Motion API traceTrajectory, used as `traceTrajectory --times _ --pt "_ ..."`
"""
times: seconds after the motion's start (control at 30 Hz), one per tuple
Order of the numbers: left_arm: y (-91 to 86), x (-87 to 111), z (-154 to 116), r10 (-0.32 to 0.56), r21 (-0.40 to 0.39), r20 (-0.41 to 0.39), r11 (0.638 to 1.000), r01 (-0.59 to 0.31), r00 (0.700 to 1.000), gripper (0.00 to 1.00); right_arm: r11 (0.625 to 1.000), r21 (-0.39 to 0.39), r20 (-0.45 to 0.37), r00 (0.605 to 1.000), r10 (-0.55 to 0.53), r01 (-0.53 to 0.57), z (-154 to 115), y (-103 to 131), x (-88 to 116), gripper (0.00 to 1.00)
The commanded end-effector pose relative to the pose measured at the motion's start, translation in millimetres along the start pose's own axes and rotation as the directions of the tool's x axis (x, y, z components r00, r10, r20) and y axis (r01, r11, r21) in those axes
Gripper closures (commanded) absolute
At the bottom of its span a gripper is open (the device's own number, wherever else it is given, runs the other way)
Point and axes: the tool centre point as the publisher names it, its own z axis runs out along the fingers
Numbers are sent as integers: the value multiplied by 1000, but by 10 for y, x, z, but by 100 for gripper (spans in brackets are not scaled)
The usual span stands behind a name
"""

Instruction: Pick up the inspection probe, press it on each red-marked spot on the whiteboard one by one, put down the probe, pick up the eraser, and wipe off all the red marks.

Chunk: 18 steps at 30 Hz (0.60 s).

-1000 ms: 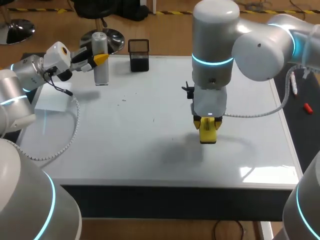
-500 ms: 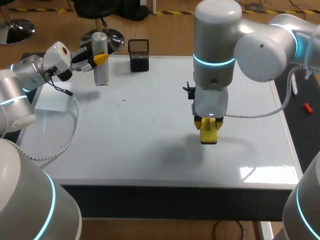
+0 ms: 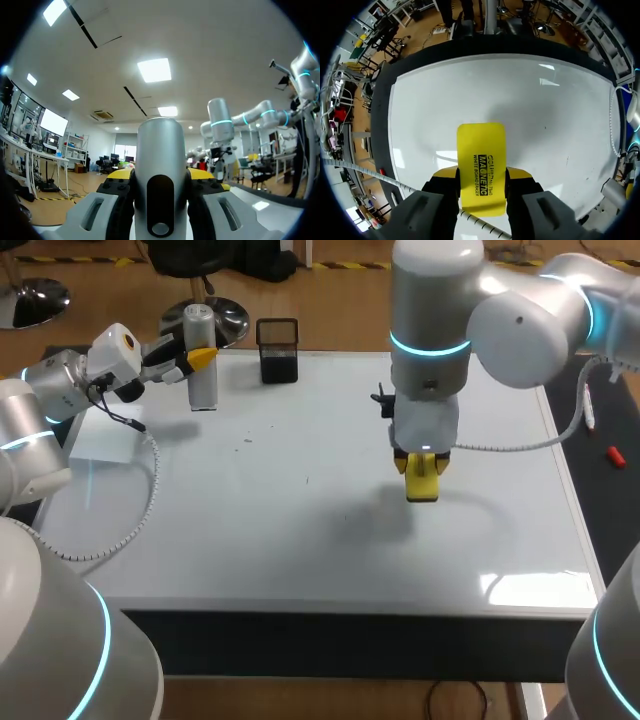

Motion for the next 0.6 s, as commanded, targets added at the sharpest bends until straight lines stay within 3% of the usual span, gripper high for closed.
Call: traceTrajectory --times 0.03,0.4,0.6 --pt "-7 1 4 1 1 0 1000 -1 1000 100 1000 -14 0 1000 7 -7 38 -212 24 100" --pt "-7 1 4 1 1 0 1000 -1 1000 100 999 1 17 999 34 -34 -32 -996 162 100" --pt "-7 1 4 1 1 0 1000 -1 1000 100 1000 6 -16 1000 9 -9 -72 -1409 87 100"
